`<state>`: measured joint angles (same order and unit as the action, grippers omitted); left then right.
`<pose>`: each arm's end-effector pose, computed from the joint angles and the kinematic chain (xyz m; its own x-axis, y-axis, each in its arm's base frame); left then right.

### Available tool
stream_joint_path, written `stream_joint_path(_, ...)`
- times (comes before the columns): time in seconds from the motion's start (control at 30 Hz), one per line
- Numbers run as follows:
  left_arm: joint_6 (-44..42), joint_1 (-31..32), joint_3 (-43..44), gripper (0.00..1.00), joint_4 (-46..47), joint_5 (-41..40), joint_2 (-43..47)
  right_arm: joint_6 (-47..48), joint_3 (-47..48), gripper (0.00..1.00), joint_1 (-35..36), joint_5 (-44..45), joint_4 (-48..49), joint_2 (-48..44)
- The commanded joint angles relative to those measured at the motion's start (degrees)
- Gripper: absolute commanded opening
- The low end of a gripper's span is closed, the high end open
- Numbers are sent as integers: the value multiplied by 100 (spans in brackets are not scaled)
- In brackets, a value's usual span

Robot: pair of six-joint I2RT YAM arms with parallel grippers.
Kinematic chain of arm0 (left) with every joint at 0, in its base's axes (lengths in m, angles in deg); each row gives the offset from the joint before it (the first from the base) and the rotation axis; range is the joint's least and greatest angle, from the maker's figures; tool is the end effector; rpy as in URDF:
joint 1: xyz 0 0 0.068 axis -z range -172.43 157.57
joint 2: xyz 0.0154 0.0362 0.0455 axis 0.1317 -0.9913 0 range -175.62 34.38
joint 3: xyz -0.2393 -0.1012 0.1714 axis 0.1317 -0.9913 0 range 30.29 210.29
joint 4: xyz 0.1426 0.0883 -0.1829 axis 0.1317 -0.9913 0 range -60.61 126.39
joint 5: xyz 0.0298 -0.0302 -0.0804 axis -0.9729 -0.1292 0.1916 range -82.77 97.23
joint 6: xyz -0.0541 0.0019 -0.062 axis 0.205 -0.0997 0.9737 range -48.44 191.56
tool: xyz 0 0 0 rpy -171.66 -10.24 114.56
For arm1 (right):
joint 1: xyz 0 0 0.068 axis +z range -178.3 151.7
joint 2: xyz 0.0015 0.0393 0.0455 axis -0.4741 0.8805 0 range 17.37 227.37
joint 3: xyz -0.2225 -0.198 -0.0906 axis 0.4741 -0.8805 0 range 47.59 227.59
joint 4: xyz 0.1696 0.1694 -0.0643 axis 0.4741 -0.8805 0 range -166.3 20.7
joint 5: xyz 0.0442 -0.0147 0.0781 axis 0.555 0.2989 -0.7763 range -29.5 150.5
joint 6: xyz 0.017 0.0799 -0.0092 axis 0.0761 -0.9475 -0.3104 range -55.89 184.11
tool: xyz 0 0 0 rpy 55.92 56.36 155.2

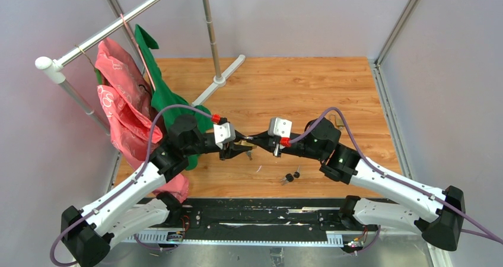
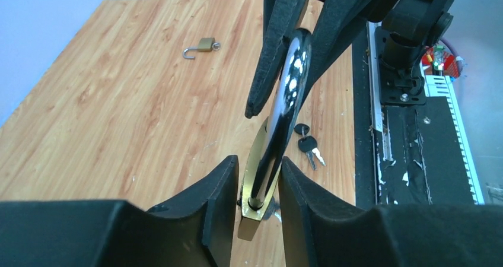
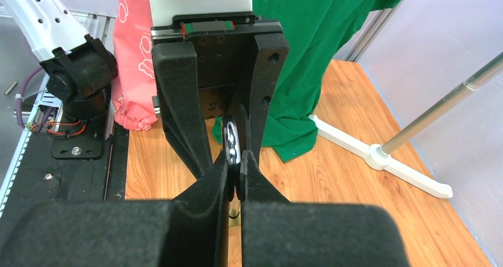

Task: Lock with the key
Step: Lock the lock.

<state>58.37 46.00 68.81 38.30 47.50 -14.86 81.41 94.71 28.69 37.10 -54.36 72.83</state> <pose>0.1176 -0.1525 0.3398 0.1057 0.1384 -0.9847 0.9763 0.1736 0.1292 0.0981 0.2030 0.4056 0.3525 0.0417 -0.9349 -0.9214 0.1901 -0.3389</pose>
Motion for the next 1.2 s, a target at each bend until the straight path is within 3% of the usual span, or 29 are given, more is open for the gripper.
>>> stream_joint_path(0.0,-94,24,-91,37,81,-25,13,-53,345,0,76,-183,528,-105)
stream_joint_path(0.1,-147,24,-86,39,39,59,12,-51,335,0,81,-177,528,-122)
stream_joint_path(0.17,-175,24,-92,34,32,126,16,-64,345,0,83,-183,532,-132)
stream_joint_path(0.2,-188,24,-83,27,37,165,14,-68,346,0,78,-183,536,-132)
stream_joint_path(0.27,-187,24,-90,2,36,181,2,-92,349,0,79,-185,560,-133)
stream_joint_path(0.43,687,24,-9,0,349,-353,32,-223,430,2,75,72,439,-83)
stream_joint_path(0.47,947,24,25,0,489,-514,43,-249,483,15,69,188,318,-53)
stream_joint_path(0.53,1491,19,95,0,616,-789,66,-225,576,53,29,326,21,-11)
stream_joint_path(0.6,1988,15,183,0,679,-928,110,-335,516,73,-62,638,-151,-32)
stream_joint_path(0.73,2650,2,262,0,906,-989,223,-674,-117,76,-621,-146,-65,-221)
stream_joint_path(0.9,3309,-81,358,0,1181,-885,272,-1847,-1152,74,-985,-1471,1702,-185)
stream_joint_path(1.03,3619,-82,392,0,1231,-944,303,-2477,-1291,64,-988,-1010,2385,73)
stream_joint_path(1.1,3734,-82,410,0,1280,-972,292,-2961,-1497,54,-988,-827,3084,200)
stream_joint_path(1.17,3729,-82,449,0,1305,-982,292,-3388,-1711,52,-988,-909,3848,335)
